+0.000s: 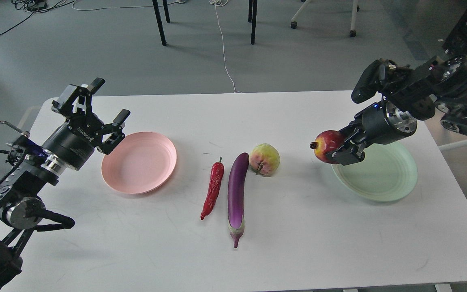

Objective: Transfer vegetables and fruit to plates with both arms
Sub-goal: 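Lift the apple and lower it onto the green plate with the right gripper, then reach the right gripper to the peach and grasp it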

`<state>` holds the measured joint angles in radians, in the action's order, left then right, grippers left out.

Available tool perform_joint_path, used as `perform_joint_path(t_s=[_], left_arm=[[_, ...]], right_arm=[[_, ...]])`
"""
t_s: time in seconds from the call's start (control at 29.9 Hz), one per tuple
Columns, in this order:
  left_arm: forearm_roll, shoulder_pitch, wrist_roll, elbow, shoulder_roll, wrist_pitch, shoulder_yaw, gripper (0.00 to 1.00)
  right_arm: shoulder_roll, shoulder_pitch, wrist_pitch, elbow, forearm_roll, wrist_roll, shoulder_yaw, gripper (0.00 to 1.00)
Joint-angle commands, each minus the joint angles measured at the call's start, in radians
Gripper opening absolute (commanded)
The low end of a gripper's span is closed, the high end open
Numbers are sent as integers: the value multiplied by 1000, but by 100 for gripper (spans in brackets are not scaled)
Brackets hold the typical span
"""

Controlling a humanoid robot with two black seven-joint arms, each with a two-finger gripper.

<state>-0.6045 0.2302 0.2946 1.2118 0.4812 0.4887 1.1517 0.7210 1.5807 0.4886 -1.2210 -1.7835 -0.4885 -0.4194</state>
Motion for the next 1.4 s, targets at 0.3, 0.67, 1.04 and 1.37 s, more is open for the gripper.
perform_joint_path(t_s=[0.3,0.67,1.04,1.37], left_arm=[[-1,0,-3,25,-3,0,-9,99],[-1,-2,-3,25,-4,0,-9,99],[-1,-2,-3,25,-6,0,-9,99],[-1,-3,-3,25,-6,0,-9,99]], right_arm=[[60,-155,0,84,-73,0,-10,58],[43,-225,0,144,-71,0,-1,79],[55,-228,0,141,-67,0,7,97],[57,-212,0,132,19,0,195,97]])
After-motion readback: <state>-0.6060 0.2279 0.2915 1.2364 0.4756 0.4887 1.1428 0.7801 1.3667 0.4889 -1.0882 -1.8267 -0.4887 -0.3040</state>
